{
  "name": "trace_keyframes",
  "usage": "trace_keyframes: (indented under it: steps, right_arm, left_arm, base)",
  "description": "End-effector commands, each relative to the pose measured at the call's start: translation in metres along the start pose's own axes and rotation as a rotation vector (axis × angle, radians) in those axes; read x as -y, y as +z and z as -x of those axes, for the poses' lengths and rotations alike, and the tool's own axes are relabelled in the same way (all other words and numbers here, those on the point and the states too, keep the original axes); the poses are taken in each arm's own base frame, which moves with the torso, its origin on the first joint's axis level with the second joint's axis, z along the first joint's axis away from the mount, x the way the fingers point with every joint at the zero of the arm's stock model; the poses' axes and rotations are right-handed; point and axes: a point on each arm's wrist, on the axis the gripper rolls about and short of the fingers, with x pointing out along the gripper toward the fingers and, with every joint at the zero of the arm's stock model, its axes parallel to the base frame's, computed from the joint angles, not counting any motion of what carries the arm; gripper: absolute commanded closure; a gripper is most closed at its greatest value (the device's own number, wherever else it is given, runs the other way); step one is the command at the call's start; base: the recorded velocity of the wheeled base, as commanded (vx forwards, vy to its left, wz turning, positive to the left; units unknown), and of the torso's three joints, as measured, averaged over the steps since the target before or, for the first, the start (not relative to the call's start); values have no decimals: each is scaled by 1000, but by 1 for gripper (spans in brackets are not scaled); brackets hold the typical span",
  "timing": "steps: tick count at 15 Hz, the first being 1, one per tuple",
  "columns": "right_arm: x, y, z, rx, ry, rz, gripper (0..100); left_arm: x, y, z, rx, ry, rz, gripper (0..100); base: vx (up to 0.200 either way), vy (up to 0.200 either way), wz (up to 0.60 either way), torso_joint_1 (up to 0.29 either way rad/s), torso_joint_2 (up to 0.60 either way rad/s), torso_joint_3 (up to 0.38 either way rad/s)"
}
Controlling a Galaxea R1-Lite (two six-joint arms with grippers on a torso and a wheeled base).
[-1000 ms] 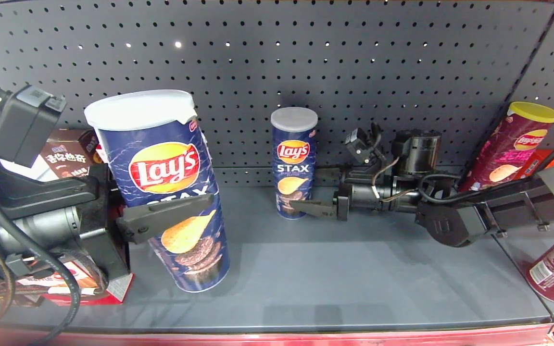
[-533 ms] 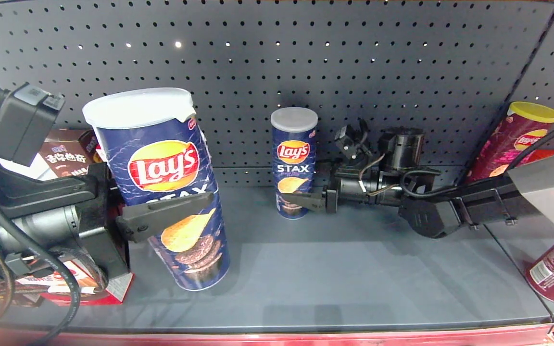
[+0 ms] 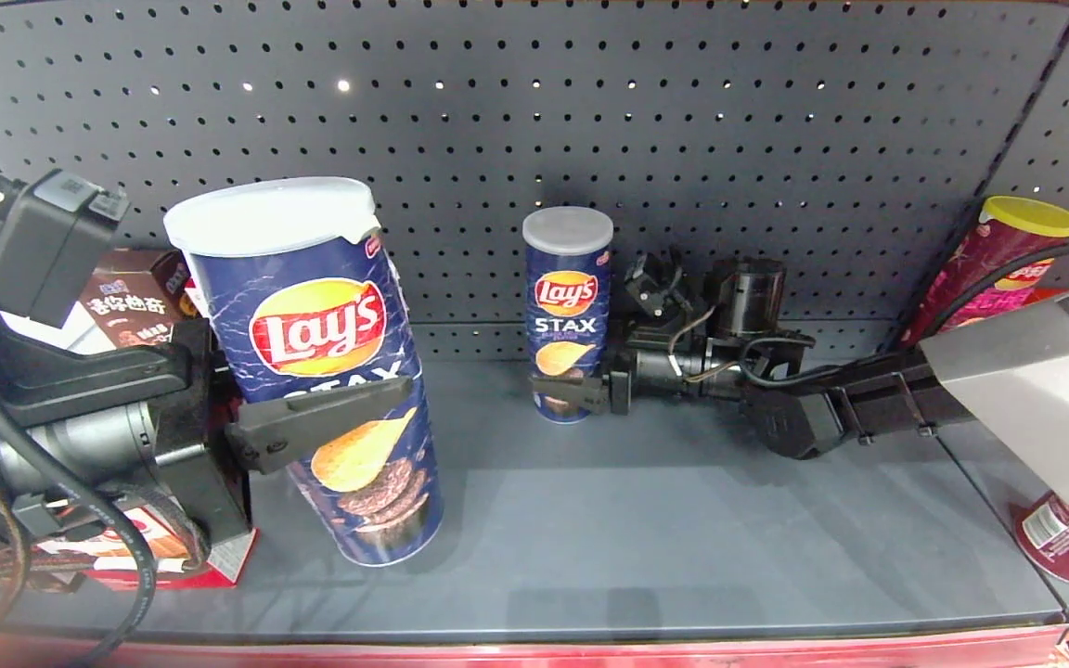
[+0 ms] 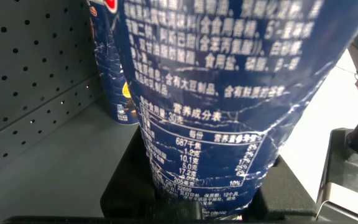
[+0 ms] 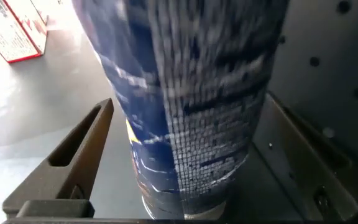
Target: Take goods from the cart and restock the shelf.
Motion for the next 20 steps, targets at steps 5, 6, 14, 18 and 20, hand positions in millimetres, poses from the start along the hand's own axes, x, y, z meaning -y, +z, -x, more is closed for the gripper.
trace_keyframes:
  steps: [5, 6, 14, 18, 20]
  right_arm:
    - [-5, -1, -3, -6, 14, -9, 100]
    - [-5, 0, -2, -5, 14, -8, 100]
    - [-39, 56, 40, 38, 12, 41, 100]
    - [-77, 61, 70, 43, 47, 40, 100]
    - [-104, 49, 87, 32, 71, 25, 100]
  left_arm:
    - [0, 0, 0, 1, 0, -1, 100]
    - [0, 0, 0, 1, 0, -1, 100]
    - [1, 1, 1, 4, 0, -1, 100]
    - [1, 2, 2, 6, 3, -1, 100]
    - [1, 2, 2, 6, 1, -3, 100]
  base:
    - [0, 0, 0, 0, 0, 0]
    - [0, 0, 0, 0, 0, 0]
    - [0, 0, 0, 0, 0, 0]
    - [0, 0, 0, 0, 0, 0]
    - [0, 0, 0, 0, 0, 0]
